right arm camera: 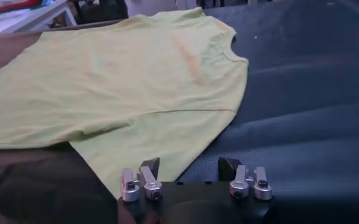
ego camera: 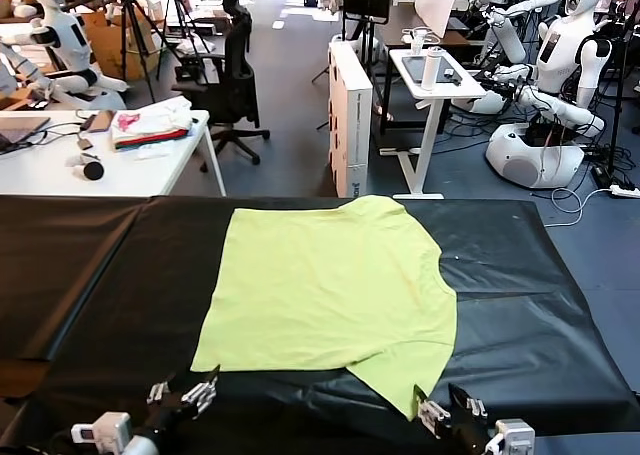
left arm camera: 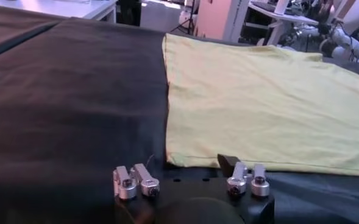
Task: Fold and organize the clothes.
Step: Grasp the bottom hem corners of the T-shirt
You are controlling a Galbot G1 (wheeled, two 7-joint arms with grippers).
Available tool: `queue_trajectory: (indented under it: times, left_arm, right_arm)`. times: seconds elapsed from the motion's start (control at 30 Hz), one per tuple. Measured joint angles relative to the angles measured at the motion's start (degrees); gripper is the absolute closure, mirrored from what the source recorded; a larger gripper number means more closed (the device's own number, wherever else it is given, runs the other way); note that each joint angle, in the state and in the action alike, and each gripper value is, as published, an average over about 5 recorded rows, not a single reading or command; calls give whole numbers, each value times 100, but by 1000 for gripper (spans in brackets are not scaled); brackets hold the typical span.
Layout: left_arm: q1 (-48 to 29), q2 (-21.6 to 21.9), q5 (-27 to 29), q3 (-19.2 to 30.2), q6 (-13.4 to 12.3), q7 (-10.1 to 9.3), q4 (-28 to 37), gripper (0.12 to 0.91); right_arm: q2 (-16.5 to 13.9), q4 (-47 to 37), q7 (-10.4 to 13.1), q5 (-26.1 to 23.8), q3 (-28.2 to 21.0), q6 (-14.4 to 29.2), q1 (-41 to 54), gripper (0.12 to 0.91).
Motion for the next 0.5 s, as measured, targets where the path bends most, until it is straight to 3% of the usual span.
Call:
queue_trajectory:
  times: [0.13,0.23,0.5]
  left_arm:
    - [14,-15,29,10,-18,-3,12,717]
    - [25,-22,39,14,-23,-4,17,852]
    - [134,-47,64,22,-51,-17,-27,882]
  right_arm:
    - [-5,10,-4,-3,5,15,-25,824]
    - [-15,79,5,-27,35,61,-103,887]
    - [-72,522,164,-100,166,90,-660,887]
